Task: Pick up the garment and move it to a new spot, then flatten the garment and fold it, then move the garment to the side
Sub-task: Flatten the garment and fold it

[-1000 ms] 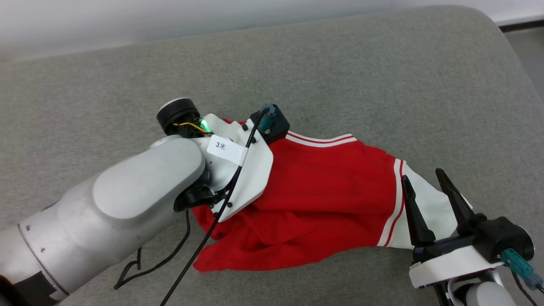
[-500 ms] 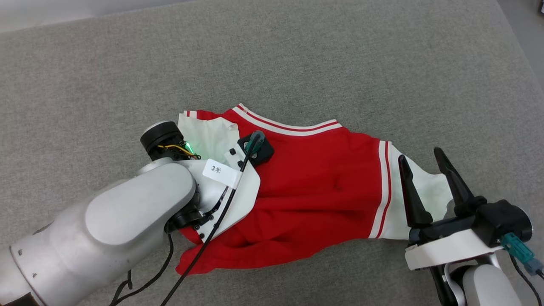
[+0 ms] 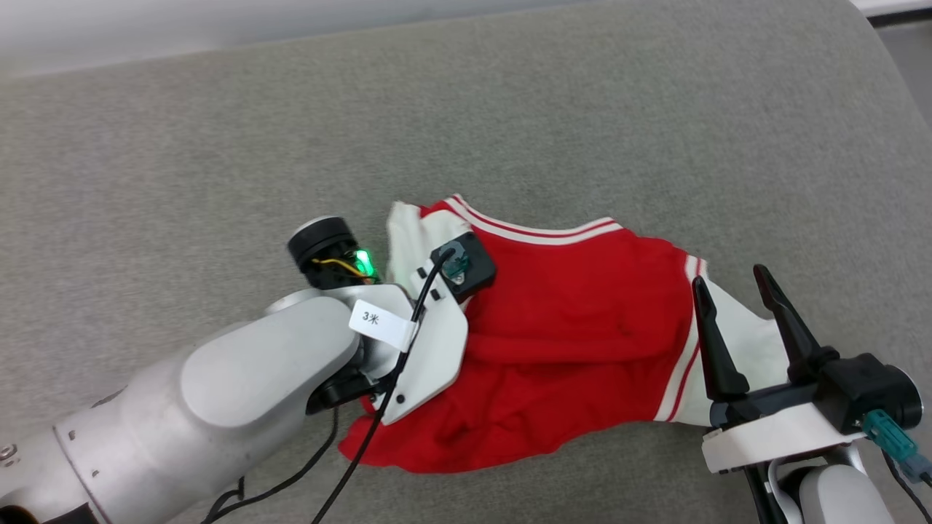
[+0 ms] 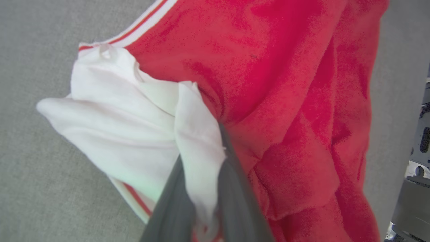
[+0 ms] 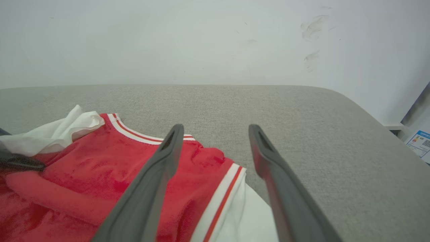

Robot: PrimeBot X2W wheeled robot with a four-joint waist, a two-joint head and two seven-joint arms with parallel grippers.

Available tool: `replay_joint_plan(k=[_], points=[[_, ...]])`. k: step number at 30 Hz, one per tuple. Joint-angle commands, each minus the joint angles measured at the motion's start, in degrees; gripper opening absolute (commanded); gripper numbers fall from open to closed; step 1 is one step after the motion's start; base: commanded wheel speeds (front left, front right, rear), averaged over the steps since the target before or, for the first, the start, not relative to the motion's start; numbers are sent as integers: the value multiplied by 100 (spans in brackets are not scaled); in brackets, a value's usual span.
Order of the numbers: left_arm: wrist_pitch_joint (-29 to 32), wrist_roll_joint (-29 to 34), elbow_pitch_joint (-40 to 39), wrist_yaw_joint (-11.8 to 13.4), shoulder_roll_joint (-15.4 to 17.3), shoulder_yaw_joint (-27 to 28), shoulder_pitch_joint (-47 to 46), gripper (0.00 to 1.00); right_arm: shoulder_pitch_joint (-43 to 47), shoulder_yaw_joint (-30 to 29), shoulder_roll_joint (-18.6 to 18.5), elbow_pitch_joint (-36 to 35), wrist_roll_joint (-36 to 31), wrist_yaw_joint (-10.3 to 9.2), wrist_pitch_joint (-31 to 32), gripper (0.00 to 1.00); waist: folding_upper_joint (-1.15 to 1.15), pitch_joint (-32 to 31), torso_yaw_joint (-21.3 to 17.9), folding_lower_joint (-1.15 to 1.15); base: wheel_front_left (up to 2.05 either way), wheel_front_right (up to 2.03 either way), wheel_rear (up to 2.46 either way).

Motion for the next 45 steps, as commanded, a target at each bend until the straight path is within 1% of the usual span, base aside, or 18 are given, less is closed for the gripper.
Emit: replay_joint_plan(k=[1,4,7,9,12,19,21,24,27,28,30,32,35,39,42,45], points=[[-401,-84,39,-2,-77,3,-82,0,85,-46,19,4,-35,-6,-12,100,0,-254,260,0,0,0,0],[-1149,-150,183,-2,-102,24,-96,0,194,-67,-13,12,-78,-6,-12,100,0,-442,474,0,0,0,0],[-1813,-310,331,8,-124,231,77,0,278,-81,-37,17,-91,-6,-11,100,0,-594,667,0,0,0,0],[-2272,-360,391,113,-122,427,201,0,325,-104,-41,4,-87,-6,-11,100,0,-670,788,0,0,0,0],[-3045,-447,377,403,-123,753,518,0,422,-146,-52,6,-103,-6,-11,100,0,-758,949,0,0,0,0],[-4667,-705,406,1259,-59,1527,1449,0,528,-215,-58,-34,-123,-6,-11,100,0,-822,1196,0,0,0,0],[-4915,-779,451,1490,-67,1800,1754,0,564,-221,-57,-47,-128,-6,-11,100,0,-824,1242,0,0,0,0],[-5033,-850,433,1741,-150,2366,2252,0,618,-258,-66,-84,-138,-6,-11,100,0,-821,1307,0,0,0,0],[-5043,-589,241,1897,-329,3341,2867,0,649,-300,-66,-127,-153,-6,-11,100,0,-815,1365,0,0,0,0],[-5043,-589,241,1897,-329,3341,2867,0,649,-300,-66,-127,-153,-6,-11,100,0,-815,1365,0,0,0,0],[-5039,-346,158,1901,-486,3959,3351,0,682,-329,-63,-137,-153,-6,-11,100,0,-817,1395,0,0,0,0],[-5041,-142,161,1828,-658,4527,3775,0,687,-331,-59,-144,-172,-6,-11,100,0,-815,1408,0,0,0,0],[-5042,168,253,1639,-923,5295,4344,0,680,-333,-54,-157,-190,-6,-11,100,0,-803,1425,0,0,0,0],[-5043,486,414,1400,-1355,6277,4884,0,692,-343,-47,-144,-205,-6,-11,100,0,-804,1425,0,0,0,0],[-5043,735,616,1232,-1671,6816,5241,0,704,-356,-41,-128,-207,-6,-12,100,0,-815,1412,0,0,0,0],[-5038,946,900,1036,-1891,7204,5495,0,726,-377,-32,-116,-209,-6,-11,100,0,-828,1410,0,0,0,0]])
